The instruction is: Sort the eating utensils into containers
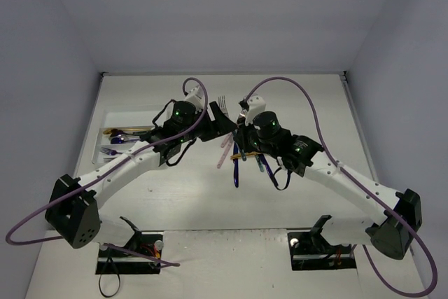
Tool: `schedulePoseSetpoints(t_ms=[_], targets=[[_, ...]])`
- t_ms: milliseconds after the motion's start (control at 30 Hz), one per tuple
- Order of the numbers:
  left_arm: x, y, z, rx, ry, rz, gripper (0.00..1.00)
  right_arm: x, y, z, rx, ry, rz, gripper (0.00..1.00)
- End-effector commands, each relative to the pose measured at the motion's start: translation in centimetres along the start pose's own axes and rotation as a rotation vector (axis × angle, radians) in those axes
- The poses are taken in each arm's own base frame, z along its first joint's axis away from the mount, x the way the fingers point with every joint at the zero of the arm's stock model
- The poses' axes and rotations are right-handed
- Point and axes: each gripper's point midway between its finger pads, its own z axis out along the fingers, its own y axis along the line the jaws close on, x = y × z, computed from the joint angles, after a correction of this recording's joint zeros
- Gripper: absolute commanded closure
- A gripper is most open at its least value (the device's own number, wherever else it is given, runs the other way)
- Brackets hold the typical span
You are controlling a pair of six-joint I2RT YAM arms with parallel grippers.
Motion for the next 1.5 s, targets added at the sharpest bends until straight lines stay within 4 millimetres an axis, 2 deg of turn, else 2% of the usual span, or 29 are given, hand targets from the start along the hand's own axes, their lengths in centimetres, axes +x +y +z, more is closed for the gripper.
schedulePoseSetpoints(t_ms=[0, 233, 300, 367, 400, 500, 567, 600, 700, 733, 833, 900, 1033, 1167, 1300, 1467], targets=[[-3.0, -4.6, -0.2, 0.119, -0.104, -0.005, 0.43, -4.9, 1.7, -0.6, -0.052, -0.147, 0.032, 1.00], [-2.7, -4.6, 0.4, 0.118, -0.102, -0.029, 0.93, -5.6, 1.7, -0.5, -0.045, -0.171, 0.045, 1.00], [-2.8, -4.5, 0.3, 0.115, -0.109, -0.031, 1.00, -5.9, 1.7, -0.4, -0.045, -0.184, 0.047, 1.00], [-2.8, -4.4, 0.3, 0.111, -0.114, -0.034, 1.00, -6.0, 1.8, -0.3, -0.048, -0.184, 0.048, 0.96], [-2.8, -4.1, 0.2, 0.105, -0.119, -0.036, 1.00, -6.0, 1.9, -0.3, -0.049, -0.183, 0.049, 0.92], [-3.2, -3.3, -0.2, 0.077, -0.155, -0.046, 1.00, -6.1, 1.8, -0.4, -0.047, -0.186, 0.045, 0.67], [-3.5, -1.9, -0.7, 0.043, -0.183, -0.065, 1.00, -6.4, 1.4, -1.0, -0.032, -0.205, 0.045, 0.49], [-3.8, -1.2, -1.0, 0.027, -0.194, -0.089, 1.00, -6.5, 1.2, -1.3, -0.024, -0.213, 0.044, 0.43], [-5.8, 2.8, -2.6, -0.060, -0.264, -0.162, 1.00, -6.3, -0.4, -2.6, 0.027, -0.241, 0.048, 0.23], [-6.6, 4.9, -3.2, -0.105, -0.291, -0.191, 1.00, -6.1, -0.8, -2.8, 0.036, -0.240, 0.049, 0.18], [-7.7, 9.8, -5.6, -0.226, -0.358, -0.269, 1.00, -4.9, -2.6, -3.9, 0.089, -0.232, 0.058, 0.08], [-9.7, 13.0, -8.2, -0.294, -0.445, -0.326, 1.00, -4.6, -3.5, -4.8, 0.111, -0.235, 0.064, 0.04], [-11.1, 20.0, -12.4, -0.453, -0.561, -0.462, 1.00, -3.6, -5.3, -5.6, 0.155, -0.224, 0.069, 0.01], [-11.4, 26.3, -15.8, -0.563, -0.660, -0.639, 1.00, -3.3, -6.8, -6.3, 0.177, -0.217, 0.076, 0.00], [-11.4, 30.5, -17.7, -0.670, -0.725, -0.699, 1.00, -3.2, -7.8, -6.9, 0.193, -0.221, 0.072, 0.00], [-10.7, 34.0, -18.3, -0.748, -0.730, -0.777, 1.00, -2.8, -8.2, -7.1, 0.206, -0.215, 0.071, 0.00]])
